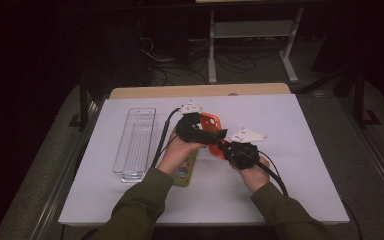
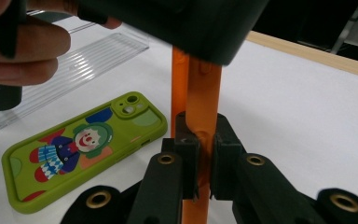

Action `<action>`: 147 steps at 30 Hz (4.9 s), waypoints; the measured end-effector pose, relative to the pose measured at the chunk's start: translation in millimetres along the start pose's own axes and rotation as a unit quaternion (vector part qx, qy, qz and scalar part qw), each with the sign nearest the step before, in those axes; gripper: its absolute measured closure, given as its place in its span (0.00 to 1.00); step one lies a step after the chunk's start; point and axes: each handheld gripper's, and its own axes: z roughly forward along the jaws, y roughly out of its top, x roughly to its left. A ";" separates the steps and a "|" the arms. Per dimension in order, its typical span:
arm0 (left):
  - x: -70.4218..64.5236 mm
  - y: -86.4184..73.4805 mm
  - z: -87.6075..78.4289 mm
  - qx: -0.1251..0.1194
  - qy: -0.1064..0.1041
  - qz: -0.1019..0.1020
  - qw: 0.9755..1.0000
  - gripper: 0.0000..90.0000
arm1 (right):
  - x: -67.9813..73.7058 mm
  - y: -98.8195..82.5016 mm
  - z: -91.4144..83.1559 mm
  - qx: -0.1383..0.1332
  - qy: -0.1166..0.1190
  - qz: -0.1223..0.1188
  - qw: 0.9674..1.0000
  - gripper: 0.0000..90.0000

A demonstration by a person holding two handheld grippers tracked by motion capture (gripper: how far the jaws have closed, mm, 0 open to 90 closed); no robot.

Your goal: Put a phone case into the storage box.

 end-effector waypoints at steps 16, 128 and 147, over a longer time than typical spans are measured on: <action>1.5 1.9 -3.9 -0.006 0.000 -0.009 1.000 0.17 | 4.2 -2.2 2.5 0.008 -0.004 -0.018 1.000 0.91; 86.4 76.1 -101.4 -0.052 0.189 0.037 0.980 0.18 | -37.4 -70.0 -54.1 0.057 0.046 -0.032 0.997 0.00; 122.6 67.1 -115.0 -0.042 0.310 0.008 0.950 0.18 | -37.5 -69.9 -54.6 0.058 0.048 -0.030 0.997 0.00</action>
